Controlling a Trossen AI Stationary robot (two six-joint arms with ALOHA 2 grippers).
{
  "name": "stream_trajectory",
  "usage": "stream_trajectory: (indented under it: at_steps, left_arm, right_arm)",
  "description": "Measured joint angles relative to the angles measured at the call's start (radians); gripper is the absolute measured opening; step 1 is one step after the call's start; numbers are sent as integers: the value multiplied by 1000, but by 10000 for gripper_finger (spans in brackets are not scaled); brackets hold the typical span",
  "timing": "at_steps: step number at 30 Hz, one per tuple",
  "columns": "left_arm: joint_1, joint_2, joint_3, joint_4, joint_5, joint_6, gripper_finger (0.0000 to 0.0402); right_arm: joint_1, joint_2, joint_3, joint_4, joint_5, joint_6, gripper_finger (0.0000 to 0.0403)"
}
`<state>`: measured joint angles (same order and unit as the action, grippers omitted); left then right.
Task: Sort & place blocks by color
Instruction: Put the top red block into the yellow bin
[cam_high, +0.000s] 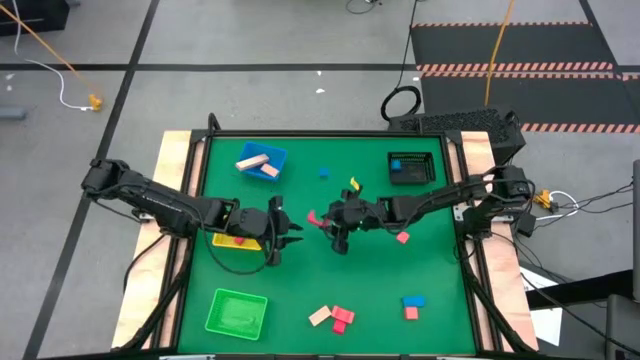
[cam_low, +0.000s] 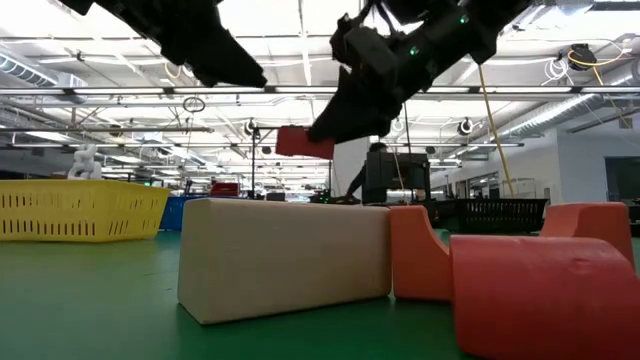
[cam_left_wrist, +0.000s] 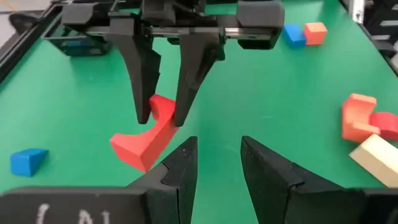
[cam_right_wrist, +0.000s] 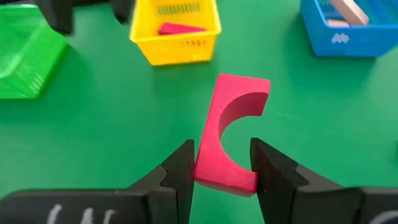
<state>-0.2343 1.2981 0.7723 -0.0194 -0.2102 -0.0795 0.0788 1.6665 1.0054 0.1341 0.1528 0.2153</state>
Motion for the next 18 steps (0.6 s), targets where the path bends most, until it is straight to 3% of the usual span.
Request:
stream_trajectory:
  at_steps: [9,15,18]
  left_arm:
    - [-30,27,1,23,-10,-19,204]
    - [-30,25,1,37,-104,-20,252]
    - [-30,25,1,40,-105,-20,266]
  right_arm:
    - [50,0,0,59,0,0,125]
    - [79,0,0,76,0,-11,115]
    - [90,0,0,80,-2,-37,115]
